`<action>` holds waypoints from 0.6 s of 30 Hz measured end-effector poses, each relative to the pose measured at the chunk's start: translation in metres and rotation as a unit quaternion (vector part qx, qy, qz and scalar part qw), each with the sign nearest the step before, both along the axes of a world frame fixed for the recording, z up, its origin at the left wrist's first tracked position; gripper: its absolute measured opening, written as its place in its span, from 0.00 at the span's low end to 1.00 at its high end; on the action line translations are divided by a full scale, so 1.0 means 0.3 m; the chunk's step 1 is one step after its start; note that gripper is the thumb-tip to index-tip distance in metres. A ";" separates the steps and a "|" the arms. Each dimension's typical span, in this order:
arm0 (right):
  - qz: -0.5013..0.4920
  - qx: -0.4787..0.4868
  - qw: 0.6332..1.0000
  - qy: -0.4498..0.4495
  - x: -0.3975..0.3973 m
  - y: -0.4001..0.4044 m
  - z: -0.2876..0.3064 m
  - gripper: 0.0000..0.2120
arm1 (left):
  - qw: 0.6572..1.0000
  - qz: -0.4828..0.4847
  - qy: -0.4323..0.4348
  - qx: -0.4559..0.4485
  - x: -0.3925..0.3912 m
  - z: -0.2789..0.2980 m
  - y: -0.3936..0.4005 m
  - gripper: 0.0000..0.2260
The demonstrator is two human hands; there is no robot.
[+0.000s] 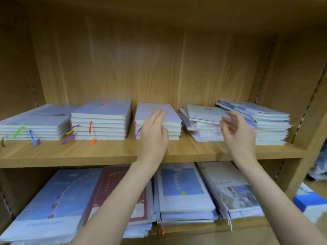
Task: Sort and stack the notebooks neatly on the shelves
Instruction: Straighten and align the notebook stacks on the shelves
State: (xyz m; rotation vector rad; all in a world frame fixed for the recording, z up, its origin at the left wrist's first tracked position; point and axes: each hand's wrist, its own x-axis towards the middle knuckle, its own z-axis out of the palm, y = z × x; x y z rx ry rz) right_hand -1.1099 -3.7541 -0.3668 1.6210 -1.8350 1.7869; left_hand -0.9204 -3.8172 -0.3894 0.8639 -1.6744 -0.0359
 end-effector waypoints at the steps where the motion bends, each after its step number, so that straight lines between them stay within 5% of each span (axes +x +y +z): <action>1: -0.012 0.029 0.999 0.016 -0.057 0.008 0.015 0.17 | 0.999 -0.034 0.000 0.033 -0.053 0.005 0.009 0.21; 5: -0.050 0.159 0.978 0.125 -0.224 -0.021 0.045 0.24 | 0.977 -0.082 -0.084 0.181 -0.236 -0.001 -0.001 0.25; 10: -0.029 0.285 0.937 0.197 -0.292 -0.064 0.047 0.37 | 0.952 -0.077 -0.129 0.268 -0.327 -0.001 -0.067 0.45; 18: -0.017 0.290 0.942 0.166 -0.250 -0.098 -0.029 0.43 | 0.959 -0.004 -0.164 0.232 -0.328 0.003 -0.088 0.34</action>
